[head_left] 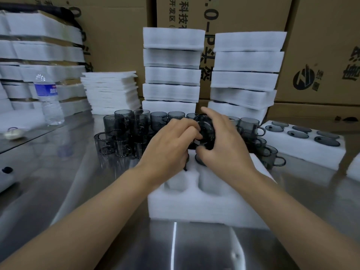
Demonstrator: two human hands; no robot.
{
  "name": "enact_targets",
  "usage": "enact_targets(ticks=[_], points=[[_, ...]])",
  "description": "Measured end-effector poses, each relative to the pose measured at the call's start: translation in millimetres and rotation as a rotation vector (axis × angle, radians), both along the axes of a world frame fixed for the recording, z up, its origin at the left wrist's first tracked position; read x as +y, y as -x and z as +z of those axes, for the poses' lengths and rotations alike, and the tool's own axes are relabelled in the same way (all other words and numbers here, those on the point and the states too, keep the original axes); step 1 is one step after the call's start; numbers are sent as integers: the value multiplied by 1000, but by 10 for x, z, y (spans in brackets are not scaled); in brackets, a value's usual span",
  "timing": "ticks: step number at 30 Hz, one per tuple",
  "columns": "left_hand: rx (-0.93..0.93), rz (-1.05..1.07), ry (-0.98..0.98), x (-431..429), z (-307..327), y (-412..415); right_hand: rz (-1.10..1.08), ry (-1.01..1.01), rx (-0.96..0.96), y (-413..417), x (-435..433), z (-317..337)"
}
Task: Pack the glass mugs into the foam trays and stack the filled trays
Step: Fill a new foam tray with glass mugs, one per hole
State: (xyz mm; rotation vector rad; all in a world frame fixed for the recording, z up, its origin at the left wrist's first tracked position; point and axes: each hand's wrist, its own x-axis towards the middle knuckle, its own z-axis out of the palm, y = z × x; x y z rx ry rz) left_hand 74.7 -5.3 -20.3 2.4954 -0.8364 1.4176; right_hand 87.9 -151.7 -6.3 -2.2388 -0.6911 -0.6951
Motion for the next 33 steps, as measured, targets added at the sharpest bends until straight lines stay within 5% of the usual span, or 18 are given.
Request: enact_targets(ticks=[4,13,21,33], points=[[-1,-62,160,12,-28,-15,-2,-163,13,19,-43,-70],[173,-211,564,74,-108,-59,-47,-183,-90,61,-70,-106],[117,-111,505,61,-86,-70,-20,-213,-104,61,-70,-122],[128,-203,686,93,-173,-154,34,-196,-26,54,-67,-124]])
